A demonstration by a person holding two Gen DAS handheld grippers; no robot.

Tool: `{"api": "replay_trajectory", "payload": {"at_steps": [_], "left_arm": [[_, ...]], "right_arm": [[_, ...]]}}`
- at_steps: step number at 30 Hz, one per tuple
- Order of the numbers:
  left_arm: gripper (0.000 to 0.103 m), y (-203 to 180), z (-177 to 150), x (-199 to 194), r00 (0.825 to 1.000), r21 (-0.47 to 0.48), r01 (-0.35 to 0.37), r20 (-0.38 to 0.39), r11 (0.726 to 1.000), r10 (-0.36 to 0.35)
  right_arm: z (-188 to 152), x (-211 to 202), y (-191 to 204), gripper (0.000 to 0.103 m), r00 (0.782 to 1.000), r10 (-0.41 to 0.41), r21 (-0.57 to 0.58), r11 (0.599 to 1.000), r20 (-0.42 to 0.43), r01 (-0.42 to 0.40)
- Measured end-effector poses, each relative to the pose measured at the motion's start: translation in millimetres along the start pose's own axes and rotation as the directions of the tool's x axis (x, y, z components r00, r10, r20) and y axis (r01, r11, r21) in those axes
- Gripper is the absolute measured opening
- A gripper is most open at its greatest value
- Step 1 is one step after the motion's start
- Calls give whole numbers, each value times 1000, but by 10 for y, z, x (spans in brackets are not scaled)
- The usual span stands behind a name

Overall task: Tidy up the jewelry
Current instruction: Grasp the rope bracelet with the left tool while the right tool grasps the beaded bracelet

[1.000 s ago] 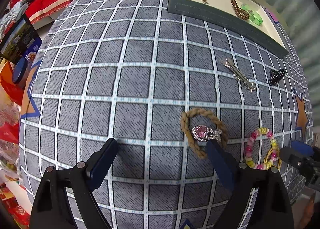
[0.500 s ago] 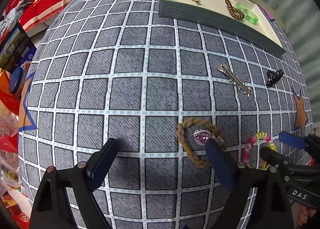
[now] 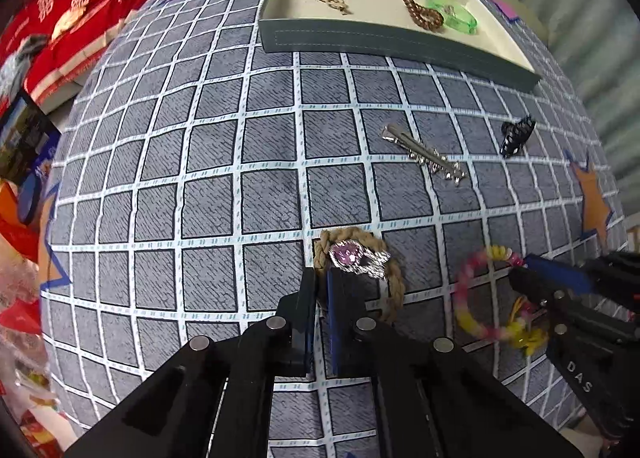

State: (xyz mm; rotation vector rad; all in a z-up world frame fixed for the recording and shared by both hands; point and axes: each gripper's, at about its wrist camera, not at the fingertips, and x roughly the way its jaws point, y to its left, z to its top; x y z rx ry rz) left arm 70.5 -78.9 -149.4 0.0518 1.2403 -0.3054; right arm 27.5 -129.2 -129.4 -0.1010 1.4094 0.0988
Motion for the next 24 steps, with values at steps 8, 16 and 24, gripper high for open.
{"api": "replay_trajectory", "payload": {"at_steps": [8,16,24], "left_arm": [[15,20,65,-121,997,-89,72,28,993,-70],[15,118,163,-382,995,-118,85,53,989,-79],[15,495,89,-785,992,-122,101,83,987,-91]], "right_arm": [[104,-244,-349,10,997,67,93,993,36,-70],[183,-413,-614,10,990,99,123,986,97,-111],[274,-538,-883,10,982,129,153,977,136,-149]]}}
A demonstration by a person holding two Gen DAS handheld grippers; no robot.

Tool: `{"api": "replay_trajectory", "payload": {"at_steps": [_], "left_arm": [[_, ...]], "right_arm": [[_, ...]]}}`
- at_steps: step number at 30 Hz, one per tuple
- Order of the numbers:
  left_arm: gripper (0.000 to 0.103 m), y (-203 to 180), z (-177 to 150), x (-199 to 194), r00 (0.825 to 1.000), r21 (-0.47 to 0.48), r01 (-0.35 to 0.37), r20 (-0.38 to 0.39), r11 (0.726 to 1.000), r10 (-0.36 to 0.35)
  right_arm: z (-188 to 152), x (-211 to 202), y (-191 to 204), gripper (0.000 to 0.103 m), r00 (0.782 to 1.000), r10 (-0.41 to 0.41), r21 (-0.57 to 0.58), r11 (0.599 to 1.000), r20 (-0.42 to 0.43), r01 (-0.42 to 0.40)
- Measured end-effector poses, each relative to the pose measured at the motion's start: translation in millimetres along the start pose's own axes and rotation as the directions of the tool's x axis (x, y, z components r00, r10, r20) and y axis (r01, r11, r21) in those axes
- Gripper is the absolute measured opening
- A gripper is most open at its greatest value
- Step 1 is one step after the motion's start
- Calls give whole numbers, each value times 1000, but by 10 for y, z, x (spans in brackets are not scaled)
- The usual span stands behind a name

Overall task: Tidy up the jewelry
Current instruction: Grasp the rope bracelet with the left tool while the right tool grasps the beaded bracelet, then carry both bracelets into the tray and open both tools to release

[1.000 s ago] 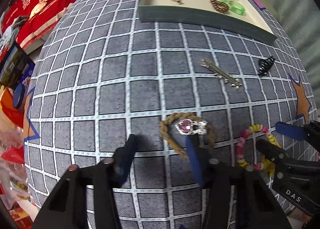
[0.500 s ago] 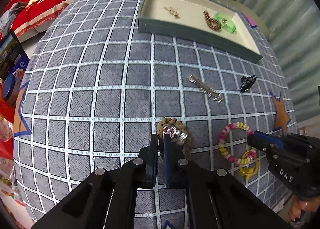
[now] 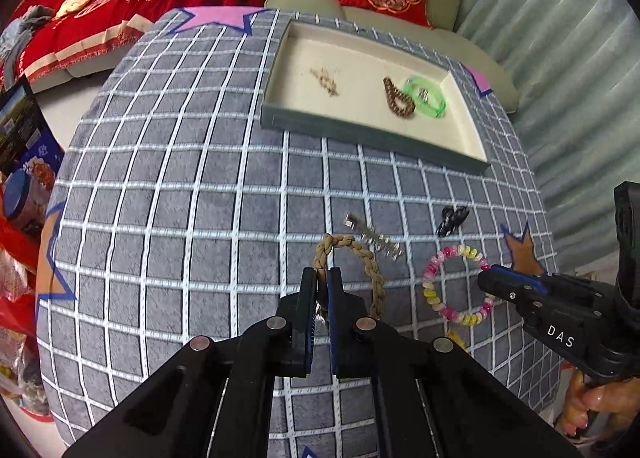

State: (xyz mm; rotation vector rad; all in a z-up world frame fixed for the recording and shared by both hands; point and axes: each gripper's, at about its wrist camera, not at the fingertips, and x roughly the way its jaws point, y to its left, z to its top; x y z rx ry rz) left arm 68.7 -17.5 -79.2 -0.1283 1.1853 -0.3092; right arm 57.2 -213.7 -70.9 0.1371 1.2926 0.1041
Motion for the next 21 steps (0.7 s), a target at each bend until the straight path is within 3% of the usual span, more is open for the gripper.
{"api": "replay_trajectory", "payload": {"at_steps": [11,21], "left_arm": [[15,-186,412,-42,999,39,3,53,999,-5],[15,-282,980,72,994,72,-25,108,997,17]], "right_arm": [[491,-177,-305,10,997,36,65,997,69,-40],[1203,-177,-566,10,990,61,97,993,129,-74]]}}
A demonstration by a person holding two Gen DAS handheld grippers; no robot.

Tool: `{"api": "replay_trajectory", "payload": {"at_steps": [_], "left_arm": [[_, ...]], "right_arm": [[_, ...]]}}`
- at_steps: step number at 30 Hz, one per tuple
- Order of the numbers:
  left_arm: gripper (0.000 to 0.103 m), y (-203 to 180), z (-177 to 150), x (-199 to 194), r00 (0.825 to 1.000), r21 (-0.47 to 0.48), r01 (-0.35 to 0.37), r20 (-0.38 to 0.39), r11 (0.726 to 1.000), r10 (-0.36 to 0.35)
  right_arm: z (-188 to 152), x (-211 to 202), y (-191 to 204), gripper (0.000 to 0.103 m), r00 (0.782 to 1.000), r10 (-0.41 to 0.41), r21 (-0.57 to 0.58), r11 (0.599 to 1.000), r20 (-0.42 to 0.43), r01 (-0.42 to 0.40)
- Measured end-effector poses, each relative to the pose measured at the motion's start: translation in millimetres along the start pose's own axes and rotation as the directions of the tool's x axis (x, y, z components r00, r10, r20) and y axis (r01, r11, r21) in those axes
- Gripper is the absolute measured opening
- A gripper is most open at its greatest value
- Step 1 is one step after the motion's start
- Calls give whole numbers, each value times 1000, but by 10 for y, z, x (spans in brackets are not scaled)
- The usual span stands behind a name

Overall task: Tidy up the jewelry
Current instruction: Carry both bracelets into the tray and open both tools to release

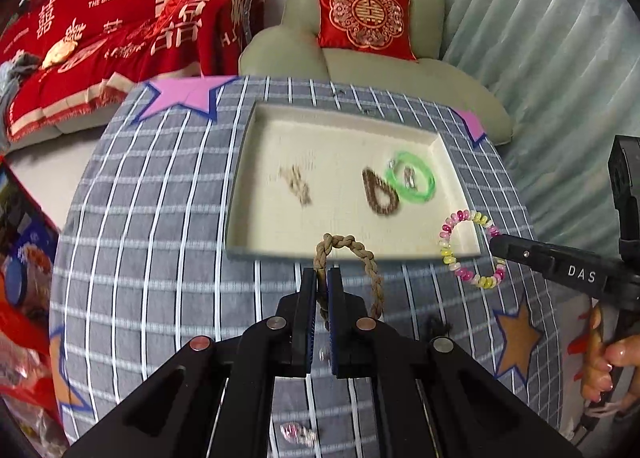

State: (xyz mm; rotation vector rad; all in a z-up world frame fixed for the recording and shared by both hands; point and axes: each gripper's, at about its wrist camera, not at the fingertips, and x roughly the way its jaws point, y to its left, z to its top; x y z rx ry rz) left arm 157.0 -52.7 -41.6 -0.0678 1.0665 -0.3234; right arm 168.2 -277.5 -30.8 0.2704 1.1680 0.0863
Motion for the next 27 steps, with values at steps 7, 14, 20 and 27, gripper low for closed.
{"api": "replay_trajectory", "payload": {"at_steps": [7,14,20,27], "left_arm": [[15,52,359,258,1000,-24,-15,12,1000,15],[15,75,561,598,998,-31,-58,-17,998,57],[15,111,684,861,996,-41,-87,-34,995,85],[15,141,741,1094,992,-46,-121,-54,992,118]], "right_arm": [[439,236,-6,10,1000,9,-12,1000,-1,-9],[752,556,73,10,1000,17,-39,999,-20,-18],[973,837,140,10,999,21,-56,998,-37,-23],[1178,1111,166,10,999,14,-74,997,-50,-17]]}}
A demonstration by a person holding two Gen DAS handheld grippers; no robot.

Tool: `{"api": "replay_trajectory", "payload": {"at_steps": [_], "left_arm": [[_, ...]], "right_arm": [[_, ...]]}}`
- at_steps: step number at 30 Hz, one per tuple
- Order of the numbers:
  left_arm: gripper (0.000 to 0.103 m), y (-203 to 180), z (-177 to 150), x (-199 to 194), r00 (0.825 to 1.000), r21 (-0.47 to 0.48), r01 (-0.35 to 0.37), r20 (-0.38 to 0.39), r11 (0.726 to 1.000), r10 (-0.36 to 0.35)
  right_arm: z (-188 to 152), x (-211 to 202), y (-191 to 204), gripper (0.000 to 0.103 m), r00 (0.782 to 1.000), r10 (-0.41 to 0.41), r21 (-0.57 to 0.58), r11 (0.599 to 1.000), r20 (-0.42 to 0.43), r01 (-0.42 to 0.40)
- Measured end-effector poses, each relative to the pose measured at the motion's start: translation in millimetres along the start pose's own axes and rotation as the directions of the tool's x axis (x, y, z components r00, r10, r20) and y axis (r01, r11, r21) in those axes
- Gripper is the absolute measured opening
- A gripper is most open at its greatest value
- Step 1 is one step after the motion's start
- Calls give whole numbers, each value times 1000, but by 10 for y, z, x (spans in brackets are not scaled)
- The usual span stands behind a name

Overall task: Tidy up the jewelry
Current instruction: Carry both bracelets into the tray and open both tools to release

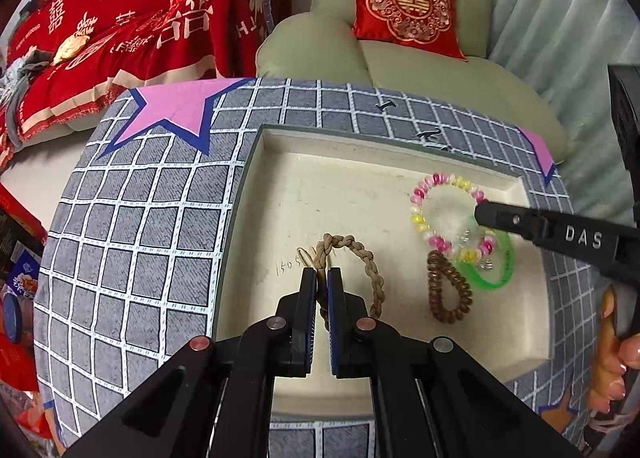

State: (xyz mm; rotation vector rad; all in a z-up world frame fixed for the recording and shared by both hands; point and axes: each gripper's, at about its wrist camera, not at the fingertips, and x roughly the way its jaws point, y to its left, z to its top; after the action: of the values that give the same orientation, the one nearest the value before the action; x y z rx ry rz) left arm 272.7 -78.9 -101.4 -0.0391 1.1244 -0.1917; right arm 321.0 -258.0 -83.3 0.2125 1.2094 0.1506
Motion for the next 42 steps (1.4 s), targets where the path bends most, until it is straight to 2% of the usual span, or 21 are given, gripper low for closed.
{"api": "replay_trajectory", "payload": {"at_steps": [15,23,25,26,27,29,34,36,40,42], "left_arm": [[15,-96,-63,282,994,43,-102,-42,994,103],[15,-156,-77,303,987,76,-150,-48,986,154],[15,-167,-81,271,987,73,-152,-43,986,156],[15,-171,-82,252,987,72,-153,-40,986,156],[15,-179,-83,227,987,74,-153,-36,986,156],[15,-195,-90,175,987,81,-156,-26,984,158],[15,-193,-97,67,988,81,-154,-17,985,156],[15,-184,-107,20,988,78,-150,-14,986,151],[15,-180,-182,-114,990,78,-142,-2,987,142],[15,-176,-250,-196,990,82,-141,2,987,141]], "right_arm": [[47,413,9,10,997,-5,-40,999,-73,2],[47,449,16,12,996,0,-45,999,-89,-5],[44,422,5,17,996,18,-32,999,-83,-21],[43,401,-1,27,997,31,-25,999,-78,-33],[43,363,-6,45,996,49,-18,999,-69,-50],[47,292,1,63,997,62,-14,998,-49,-63],[15,78,-12,64,996,88,16,996,-18,-88],[-19,-10,-23,71,995,95,28,995,-7,-95],[-155,-191,-53,73,995,100,45,994,9,-101],[-239,-271,-86,81,995,104,59,993,13,-104]]}}
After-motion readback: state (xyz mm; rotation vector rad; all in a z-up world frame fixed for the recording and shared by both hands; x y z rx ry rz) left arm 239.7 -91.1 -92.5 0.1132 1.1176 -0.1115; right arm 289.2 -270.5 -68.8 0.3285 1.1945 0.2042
